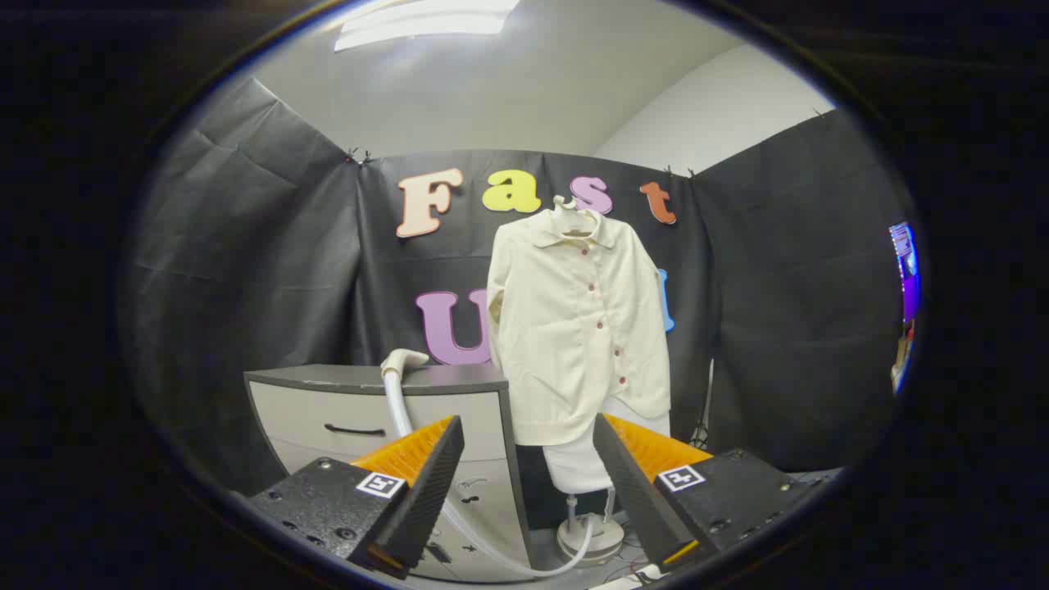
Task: Iron the clothes twice with a garment steamer, once on the left side and once on the right side.
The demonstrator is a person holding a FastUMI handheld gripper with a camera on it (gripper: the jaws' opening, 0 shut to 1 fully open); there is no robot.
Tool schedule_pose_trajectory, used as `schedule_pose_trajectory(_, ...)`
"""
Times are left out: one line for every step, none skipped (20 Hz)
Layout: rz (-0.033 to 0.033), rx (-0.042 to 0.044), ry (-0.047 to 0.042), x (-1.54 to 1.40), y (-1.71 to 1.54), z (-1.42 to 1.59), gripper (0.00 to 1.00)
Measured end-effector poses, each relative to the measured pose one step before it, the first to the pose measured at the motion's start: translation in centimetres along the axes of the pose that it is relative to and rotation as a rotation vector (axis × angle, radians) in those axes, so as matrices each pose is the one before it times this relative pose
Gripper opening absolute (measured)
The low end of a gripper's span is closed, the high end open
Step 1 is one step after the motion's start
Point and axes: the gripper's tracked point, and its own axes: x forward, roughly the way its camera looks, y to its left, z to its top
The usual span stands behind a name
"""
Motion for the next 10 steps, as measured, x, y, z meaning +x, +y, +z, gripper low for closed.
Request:
schedule_pose_trajectory(-0.00121,0.00234,0.00057,0.005,-0.048,-0.073,0.96)
schedule_pose_trajectory(0.00083,0.00075,-0.00146,0.027,0.036,0.03,0.96)
schedule_pose_trajectory(0.00302,0.00073,0.00021,0.043,0.132,0.025,0.96)
schedule_pose_trajectory(0.00431,0.00209,0.00267,0.021,0.131,-0.002,0.96)
schedule_pose_trajectory(0.00502,0.00387,0.00254,-0.008,0.146,0.011,0.96)
schedule_pose_trajectory(0.00332,0.00643,0.00755,0.117,0.142,0.025,0.96)
schedule_pose_trajectory(0.00341,0.01089,0.00577,0.164,0.169,0.083,0.96)
schedule_pose_trajectory(0.00973,0.0105,0.0017,0.165,0.388,0.274,0.96)
schedule_pose_trajectory(0.00804,0.00809,0.00559,0.18,0.305,0.039,0.96)
schedule_pose_trajectory(0.0074,0.00624,0.00579,0.197,0.302,0.033,0.96)
